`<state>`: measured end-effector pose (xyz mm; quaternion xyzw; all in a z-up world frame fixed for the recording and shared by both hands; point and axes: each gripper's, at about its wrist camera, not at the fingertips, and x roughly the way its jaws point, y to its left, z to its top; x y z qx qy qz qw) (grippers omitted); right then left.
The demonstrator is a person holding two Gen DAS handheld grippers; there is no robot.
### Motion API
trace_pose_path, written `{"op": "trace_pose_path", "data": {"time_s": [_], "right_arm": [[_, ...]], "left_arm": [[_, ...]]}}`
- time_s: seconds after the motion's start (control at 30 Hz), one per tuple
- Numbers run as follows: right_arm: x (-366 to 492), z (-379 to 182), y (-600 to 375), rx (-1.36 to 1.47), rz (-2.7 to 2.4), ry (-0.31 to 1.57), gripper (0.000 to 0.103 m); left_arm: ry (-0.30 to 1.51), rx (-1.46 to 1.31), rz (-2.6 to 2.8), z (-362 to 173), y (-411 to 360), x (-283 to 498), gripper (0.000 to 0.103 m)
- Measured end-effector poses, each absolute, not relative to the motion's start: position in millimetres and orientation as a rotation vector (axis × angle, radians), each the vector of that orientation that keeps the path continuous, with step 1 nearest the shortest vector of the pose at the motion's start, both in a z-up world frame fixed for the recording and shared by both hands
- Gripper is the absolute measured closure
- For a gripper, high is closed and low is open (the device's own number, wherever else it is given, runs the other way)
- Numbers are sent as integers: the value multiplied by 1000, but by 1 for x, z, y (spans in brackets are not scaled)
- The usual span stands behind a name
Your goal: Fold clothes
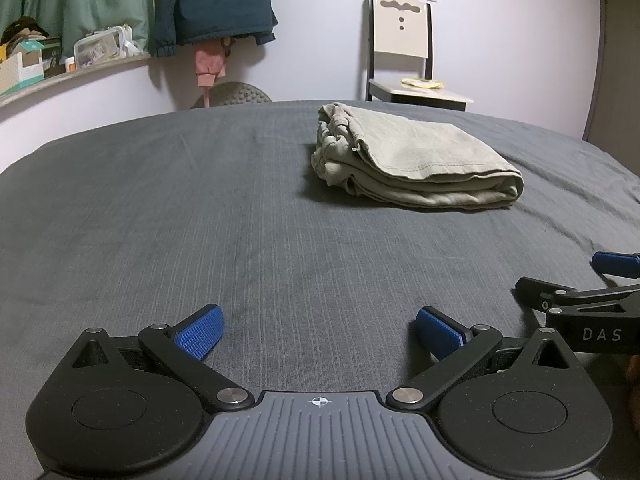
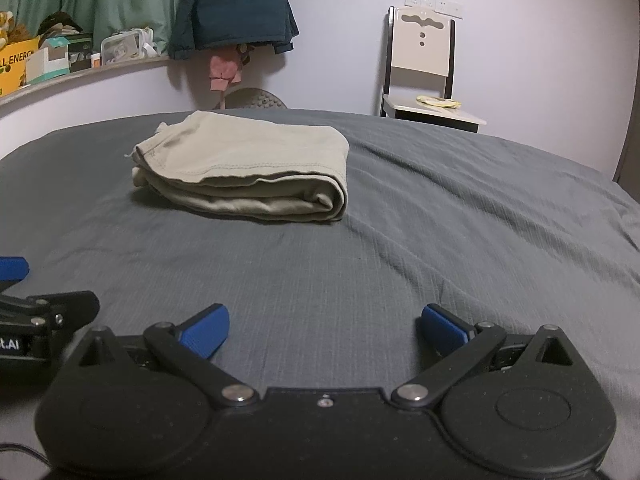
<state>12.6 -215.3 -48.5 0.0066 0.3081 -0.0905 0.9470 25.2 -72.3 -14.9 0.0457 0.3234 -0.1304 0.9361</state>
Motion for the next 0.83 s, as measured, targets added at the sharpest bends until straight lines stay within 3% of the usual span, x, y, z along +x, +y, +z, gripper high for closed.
{"op": "trace_pose_path", "data": {"time_s": [0.83], "right_arm": [[14, -50, -213, 16, -185, 628, 0]], "left_arm": [[659, 91, -267, -16, -74, 26, 0]]}}
